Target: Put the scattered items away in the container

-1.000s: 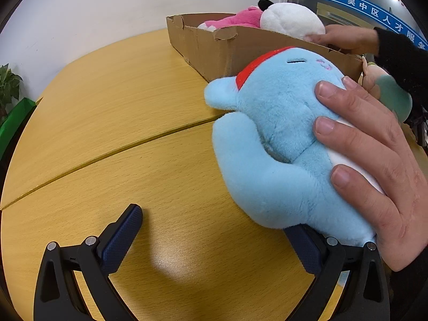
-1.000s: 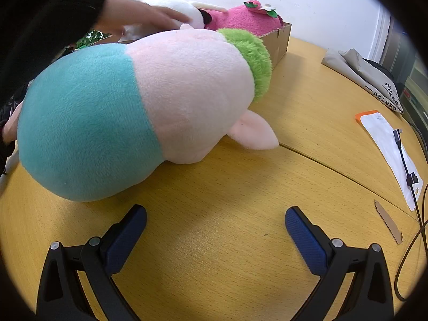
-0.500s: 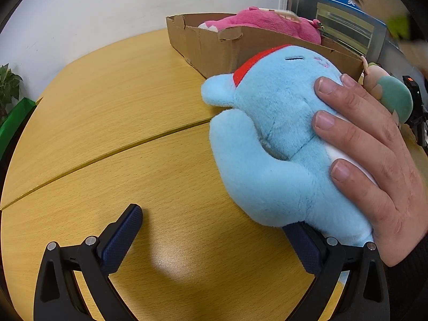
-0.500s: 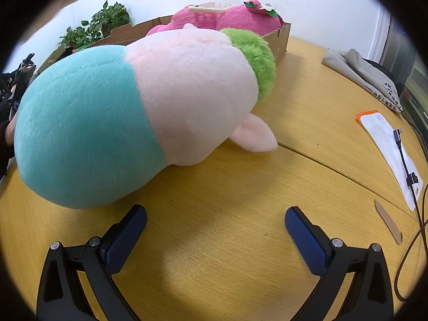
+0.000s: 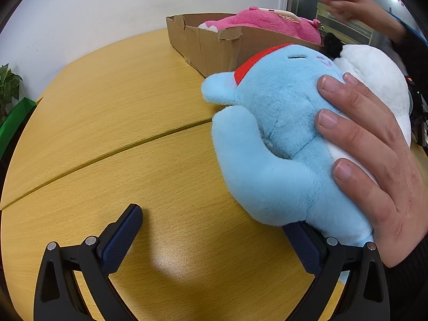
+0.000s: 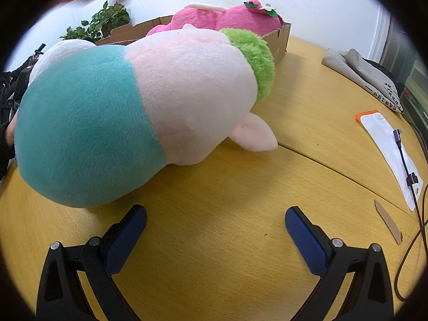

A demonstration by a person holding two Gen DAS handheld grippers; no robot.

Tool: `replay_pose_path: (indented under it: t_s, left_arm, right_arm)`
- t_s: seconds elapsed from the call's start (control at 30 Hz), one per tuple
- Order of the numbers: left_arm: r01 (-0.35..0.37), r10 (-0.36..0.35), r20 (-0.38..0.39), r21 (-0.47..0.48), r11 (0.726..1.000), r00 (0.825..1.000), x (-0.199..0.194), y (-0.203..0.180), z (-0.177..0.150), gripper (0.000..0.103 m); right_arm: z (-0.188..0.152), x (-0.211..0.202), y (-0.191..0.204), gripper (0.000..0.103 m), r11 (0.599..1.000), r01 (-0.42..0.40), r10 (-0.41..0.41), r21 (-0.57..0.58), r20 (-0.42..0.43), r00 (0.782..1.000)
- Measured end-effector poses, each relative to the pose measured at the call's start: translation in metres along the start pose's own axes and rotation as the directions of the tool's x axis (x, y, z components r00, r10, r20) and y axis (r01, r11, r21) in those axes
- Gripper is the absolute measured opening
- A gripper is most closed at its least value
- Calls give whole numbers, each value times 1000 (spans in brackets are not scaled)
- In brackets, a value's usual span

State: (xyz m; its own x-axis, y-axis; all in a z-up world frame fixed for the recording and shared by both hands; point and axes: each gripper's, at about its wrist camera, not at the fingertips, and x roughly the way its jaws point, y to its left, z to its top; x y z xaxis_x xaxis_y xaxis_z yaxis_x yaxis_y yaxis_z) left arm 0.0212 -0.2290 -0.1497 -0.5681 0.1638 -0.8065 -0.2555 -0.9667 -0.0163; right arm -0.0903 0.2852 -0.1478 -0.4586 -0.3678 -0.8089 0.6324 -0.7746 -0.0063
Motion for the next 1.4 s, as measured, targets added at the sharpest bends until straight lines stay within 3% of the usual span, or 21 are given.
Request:
replay_pose_path:
  t_s: [1.4]
  left_arm:
    - [-7, 7, 0, -9, 1000, 1000, -1, 0, -1, 103]
  right_arm:
    - [-1, 0, 0, 103, 1000, 0, 0, 0, 0, 1000]
